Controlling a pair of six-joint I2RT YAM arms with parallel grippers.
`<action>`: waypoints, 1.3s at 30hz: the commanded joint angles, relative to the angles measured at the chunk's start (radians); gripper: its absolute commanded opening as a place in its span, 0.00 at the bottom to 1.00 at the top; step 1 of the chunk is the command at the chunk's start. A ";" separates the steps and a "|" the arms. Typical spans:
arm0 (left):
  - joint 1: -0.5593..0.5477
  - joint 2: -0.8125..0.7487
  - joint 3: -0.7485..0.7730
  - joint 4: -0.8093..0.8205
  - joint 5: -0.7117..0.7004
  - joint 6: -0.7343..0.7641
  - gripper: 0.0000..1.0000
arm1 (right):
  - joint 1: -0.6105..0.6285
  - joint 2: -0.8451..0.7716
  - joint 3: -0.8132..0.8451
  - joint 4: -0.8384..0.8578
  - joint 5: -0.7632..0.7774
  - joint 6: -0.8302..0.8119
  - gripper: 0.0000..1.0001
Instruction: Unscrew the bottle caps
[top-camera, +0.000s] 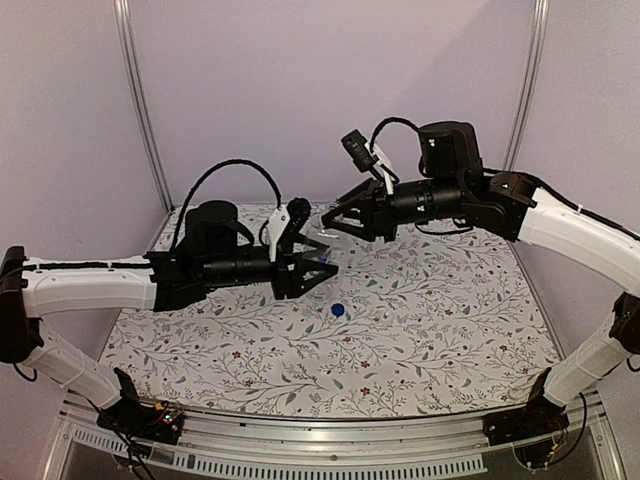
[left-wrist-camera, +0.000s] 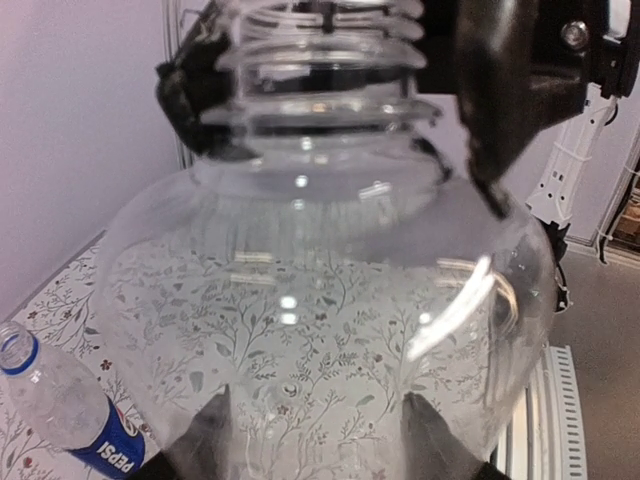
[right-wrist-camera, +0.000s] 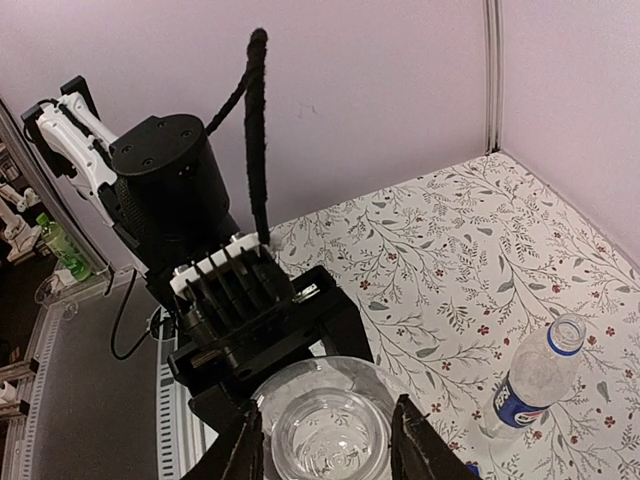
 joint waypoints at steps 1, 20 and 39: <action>-0.006 0.000 0.028 0.005 0.004 0.004 0.55 | 0.008 0.018 0.029 -0.004 -0.017 0.005 0.37; -0.004 -0.008 0.024 0.011 0.003 -0.013 0.69 | 0.007 -0.023 0.017 -0.031 0.126 -0.027 0.00; 0.000 -0.066 0.008 0.002 -0.214 -0.035 1.00 | -0.115 -0.120 -0.078 -0.065 0.364 0.094 0.00</action>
